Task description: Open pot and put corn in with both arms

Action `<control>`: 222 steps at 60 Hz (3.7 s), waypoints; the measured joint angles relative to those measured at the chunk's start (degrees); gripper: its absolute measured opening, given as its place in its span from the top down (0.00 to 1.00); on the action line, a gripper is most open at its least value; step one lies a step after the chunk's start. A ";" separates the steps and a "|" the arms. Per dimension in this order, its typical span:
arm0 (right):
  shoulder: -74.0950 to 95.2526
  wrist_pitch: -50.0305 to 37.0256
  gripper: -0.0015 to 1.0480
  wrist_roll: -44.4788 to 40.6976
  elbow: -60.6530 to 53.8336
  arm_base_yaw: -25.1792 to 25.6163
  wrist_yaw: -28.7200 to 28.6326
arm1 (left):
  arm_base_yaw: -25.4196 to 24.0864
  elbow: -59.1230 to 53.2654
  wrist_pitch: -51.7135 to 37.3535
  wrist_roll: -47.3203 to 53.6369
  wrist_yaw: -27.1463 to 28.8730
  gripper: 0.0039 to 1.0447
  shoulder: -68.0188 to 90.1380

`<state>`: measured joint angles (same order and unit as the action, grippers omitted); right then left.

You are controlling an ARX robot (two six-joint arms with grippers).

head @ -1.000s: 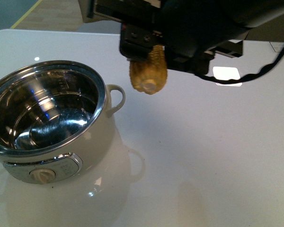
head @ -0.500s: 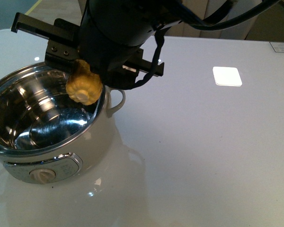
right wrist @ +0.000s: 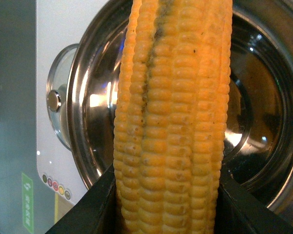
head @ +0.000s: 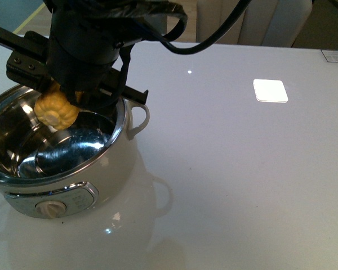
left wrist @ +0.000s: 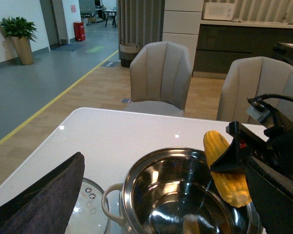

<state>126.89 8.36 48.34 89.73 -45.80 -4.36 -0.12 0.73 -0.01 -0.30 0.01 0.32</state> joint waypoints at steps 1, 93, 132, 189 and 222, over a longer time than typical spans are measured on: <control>0.37 0.02 0.59 0.33 0.13 -0.11 -0.04 | 0.00 0.00 0.02 0.00 0.00 0.06 0.00; -54.88 -8.15 0.08 -4.85 -45.81 24.98 2.51 | 0.00 0.00 0.02 0.00 0.00 0.06 0.00; -94.92 -10.71 0.23 -37.33 -69.16 43.41 3.65 | 0.00 0.00 0.02 0.00 0.00 0.06 0.00; -113.81 -18.69 0.98 -47.98 -87.23 45.62 4.37 | 0.00 0.00 0.02 0.00 0.00 0.06 0.00; -126.51 -8.48 0.98 -48.00 -88.19 45.62 4.39 | 0.00 0.00 0.02 0.00 0.00 0.06 0.00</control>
<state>0.38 -0.12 0.34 1.54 -0.19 0.03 -0.12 0.73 0.01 -0.30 0.01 0.32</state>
